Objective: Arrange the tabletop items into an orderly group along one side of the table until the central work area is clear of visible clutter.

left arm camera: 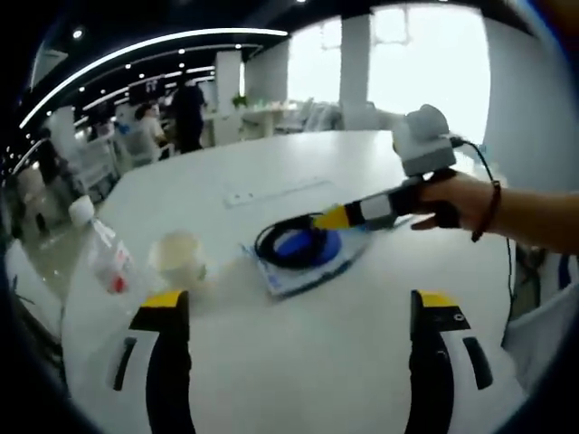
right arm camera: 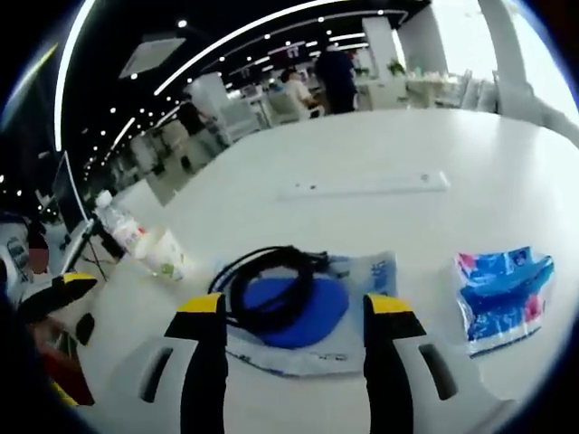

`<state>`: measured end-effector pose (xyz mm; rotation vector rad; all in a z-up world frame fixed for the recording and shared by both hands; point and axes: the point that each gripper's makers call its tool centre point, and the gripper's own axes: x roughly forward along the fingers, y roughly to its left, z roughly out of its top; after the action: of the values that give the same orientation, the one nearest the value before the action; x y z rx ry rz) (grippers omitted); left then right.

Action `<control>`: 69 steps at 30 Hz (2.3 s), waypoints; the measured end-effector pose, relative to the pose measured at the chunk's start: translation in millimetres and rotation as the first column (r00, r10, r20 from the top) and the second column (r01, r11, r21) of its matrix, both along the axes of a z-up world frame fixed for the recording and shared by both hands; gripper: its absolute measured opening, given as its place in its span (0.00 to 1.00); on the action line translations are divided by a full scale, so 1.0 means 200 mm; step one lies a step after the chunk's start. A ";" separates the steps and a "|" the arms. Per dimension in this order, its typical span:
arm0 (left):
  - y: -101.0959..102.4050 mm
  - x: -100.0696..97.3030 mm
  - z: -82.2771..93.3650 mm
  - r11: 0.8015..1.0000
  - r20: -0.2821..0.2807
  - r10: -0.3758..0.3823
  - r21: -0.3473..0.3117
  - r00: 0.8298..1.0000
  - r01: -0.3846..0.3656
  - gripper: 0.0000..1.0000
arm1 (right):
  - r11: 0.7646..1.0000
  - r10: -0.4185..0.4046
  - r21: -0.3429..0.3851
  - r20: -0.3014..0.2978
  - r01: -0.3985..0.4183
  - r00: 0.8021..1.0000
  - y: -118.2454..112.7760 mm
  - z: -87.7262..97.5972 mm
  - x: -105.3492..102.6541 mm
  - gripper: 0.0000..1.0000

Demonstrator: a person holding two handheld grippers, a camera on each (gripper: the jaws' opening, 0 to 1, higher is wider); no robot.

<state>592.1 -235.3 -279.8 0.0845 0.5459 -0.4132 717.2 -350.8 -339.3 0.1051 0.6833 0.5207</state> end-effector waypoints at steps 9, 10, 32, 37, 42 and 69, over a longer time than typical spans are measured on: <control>0.00 -0.14 -0.05 0.999 -0.070 -0.022 -0.035 0.997 0.020 0.99 | 1.000 -0.008 0.018 -0.025 0.009 1.000 0.05 -0.06 0.03 0.57; 0.00 -0.15 -0.05 0.999 -0.073 -0.015 -0.039 0.997 0.012 0.99 | 1.000 -0.010 0.022 -0.028 0.010 1.000 0.05 -0.06 0.03 0.57; 0.16 -0.30 0.03 0.998 -0.036 0.042 -0.044 0.998 -0.043 0.99 | 0.994 -0.110 -0.008 -0.068 0.110 0.992 0.05 -0.18 0.10 0.25; 0.19 -0.32 -0.02 0.998 -0.064 0.047 -0.044 0.997 -0.050 0.99 | 0.979 -0.204 0.003 -0.096 0.206 0.974 0.01 -0.19 0.11 0.15; 0.19 -0.33 -0.03 0.999 -0.072 0.029 -0.017 0.997 -0.030 0.99 | 0.970 -0.243 0.001 -0.105 0.244 0.964 0.00 -0.19 0.11 0.11; 0.23 -0.31 -0.02 1.000 -0.036 0.027 0.000 0.999 -0.027 0.99 | 0.951 -0.203 0.193 -0.200 0.242 0.958 0.05 -0.03 0.03 0.01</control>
<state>529.9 -190.1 -283.2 0.0695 0.5822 -0.3890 722.7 -341.6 -345.4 0.4339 0.7769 0.3678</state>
